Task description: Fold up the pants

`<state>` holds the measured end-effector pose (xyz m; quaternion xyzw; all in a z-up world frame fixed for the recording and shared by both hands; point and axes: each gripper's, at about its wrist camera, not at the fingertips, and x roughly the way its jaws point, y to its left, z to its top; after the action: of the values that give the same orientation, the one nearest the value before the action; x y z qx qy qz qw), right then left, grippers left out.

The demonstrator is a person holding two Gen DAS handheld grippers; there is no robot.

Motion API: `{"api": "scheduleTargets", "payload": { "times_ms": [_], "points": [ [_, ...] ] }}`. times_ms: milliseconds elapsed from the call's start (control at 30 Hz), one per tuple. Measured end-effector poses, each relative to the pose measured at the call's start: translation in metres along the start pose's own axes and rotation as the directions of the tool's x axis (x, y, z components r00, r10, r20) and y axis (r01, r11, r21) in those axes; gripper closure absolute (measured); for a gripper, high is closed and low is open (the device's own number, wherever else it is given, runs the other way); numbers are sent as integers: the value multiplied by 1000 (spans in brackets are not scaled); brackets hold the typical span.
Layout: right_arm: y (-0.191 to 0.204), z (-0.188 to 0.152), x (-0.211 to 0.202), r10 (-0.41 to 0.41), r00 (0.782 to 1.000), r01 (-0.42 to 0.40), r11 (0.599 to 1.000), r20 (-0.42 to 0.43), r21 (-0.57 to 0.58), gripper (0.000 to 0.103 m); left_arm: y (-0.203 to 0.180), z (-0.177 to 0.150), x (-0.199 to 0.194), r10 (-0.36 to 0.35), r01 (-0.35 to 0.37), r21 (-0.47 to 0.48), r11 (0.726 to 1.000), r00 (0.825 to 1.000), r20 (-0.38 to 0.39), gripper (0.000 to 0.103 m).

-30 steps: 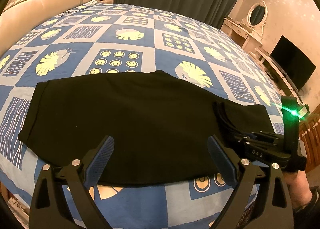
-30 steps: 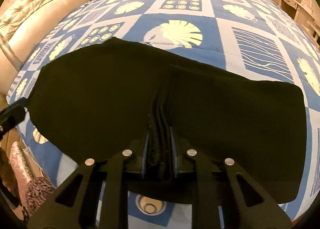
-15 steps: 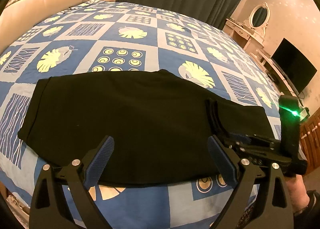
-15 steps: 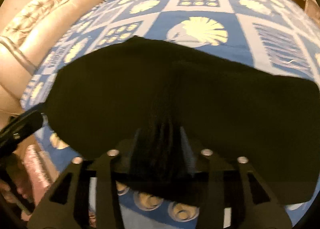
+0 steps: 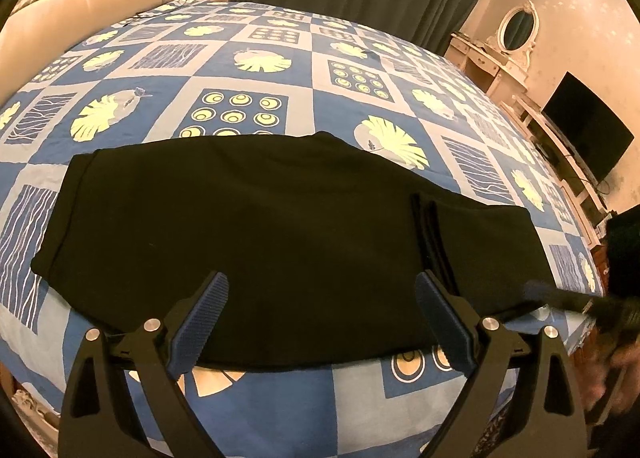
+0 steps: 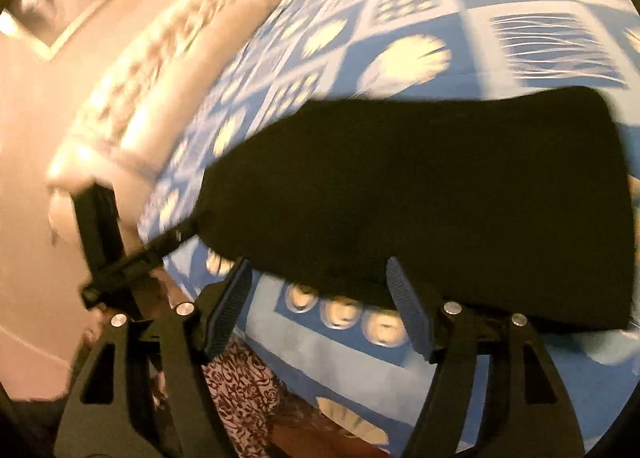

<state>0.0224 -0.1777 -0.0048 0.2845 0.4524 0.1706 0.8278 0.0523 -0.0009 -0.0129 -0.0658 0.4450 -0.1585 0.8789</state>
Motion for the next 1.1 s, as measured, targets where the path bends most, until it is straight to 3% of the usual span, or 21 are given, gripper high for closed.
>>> {"api": "scheduleTargets", "payload": {
  "times_ms": [167,267,300,400,467,567,633,700,800,1000,1100],
  "points": [
    [-71,4,-64,-82,988,64,987,127,146,33,-4,-2,-1,-5,5,9,1000,1000,7,10],
    [-129,-3,-86,-100,979,42,952,179,303,33,-6,-2,-1,-4,4,14,1000,1000,8,10],
    [-142,-5,-85,-88,980,22,940,180,342,33,-7,-3,0,-4,4,16,1000,1000,6,10],
    [-180,-19,-66,61,982,-139,874,178,465,33,-9,-6,2,3,-3,25,1000,1000,-4,10],
    [-188,-25,-50,128,980,-189,848,156,495,33,-9,-6,4,3,-3,27,1000,1000,-8,10],
    [-182,-21,-36,164,979,-204,865,124,458,33,-9,-8,5,3,-3,27,1000,1000,-12,10],
    [-176,-19,-31,152,984,-179,884,98,432,39,-9,-7,5,3,-3,27,1000,1000,-13,10],
    [-177,-19,-26,116,991,-136,894,73,426,60,-9,-8,5,2,-1,24,1000,1000,-14,10],
    [-190,-21,-23,125,990,-142,884,68,445,78,-7,-8,6,-3,3,15,1000,1000,-14,10],
    [-192,-26,-25,123,991,-137,896,59,423,80,-6,-9,6,-1,2,14,1000,1000,-15,10],
    [-193,-28,-30,146,987,-163,896,72,413,75,-7,-9,5,-3,3,15,1000,1000,-15,10]
  ]
}}
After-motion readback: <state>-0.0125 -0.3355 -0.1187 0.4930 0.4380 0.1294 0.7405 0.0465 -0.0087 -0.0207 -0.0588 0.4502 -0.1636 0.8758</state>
